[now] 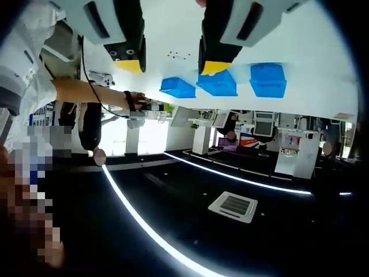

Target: Pick up the resistors one by one and place each resistor into its matching bin, sorting the parts by color and model until every resistor is separated into the correct bin for its type

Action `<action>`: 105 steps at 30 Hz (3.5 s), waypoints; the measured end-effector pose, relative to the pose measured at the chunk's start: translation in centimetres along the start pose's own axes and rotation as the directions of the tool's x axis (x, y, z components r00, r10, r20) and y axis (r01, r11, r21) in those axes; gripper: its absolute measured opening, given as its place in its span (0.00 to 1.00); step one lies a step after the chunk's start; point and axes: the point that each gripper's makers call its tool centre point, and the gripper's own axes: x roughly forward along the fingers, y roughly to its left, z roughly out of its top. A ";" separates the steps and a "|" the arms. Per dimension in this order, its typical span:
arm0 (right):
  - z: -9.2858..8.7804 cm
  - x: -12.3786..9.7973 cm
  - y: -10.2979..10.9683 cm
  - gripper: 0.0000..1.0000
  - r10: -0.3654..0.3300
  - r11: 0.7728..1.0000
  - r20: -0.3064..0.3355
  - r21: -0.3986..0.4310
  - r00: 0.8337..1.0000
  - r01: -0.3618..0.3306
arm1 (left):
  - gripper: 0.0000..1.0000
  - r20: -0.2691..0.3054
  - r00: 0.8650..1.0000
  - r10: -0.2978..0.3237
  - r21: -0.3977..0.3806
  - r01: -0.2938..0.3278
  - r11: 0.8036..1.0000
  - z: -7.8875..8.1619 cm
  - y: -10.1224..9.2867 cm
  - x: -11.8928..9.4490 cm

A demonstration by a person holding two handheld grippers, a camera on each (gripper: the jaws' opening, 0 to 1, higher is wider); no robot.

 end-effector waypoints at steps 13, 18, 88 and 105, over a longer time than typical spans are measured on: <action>0.5 -5.2 3.3 0.57 0.059 0.997 0.015 -0.052 0.998 -0.058 | 0.38 -0.005 1.000 0.002 0.003 -0.002 1.000 0.1 0.1 -0.1; 0.9 -9.2 5.7 0.57 0.113 0.992 0.037 -0.060 0.993 -0.110 | 0.38 -0.008 1.000 0.002 0.002 -0.002 1.000 0.0 0.1 0.0; -15.2 -8.3 20.9 0.25 0.291 0.672 -0.869 -0.111 0.400 -0.732 | 0.38 -0.007 0.999 0.051 0.045 -0.051 0.998 0.6 1.3 -0.6; -16.0 -8.1 21.6 0.09 0.235 0.600 -0.909 -0.142 0.343 -0.787 | 0.37 -0.009 0.999 0.048 0.038 -0.047 0.998 0.4 1.4 -0.6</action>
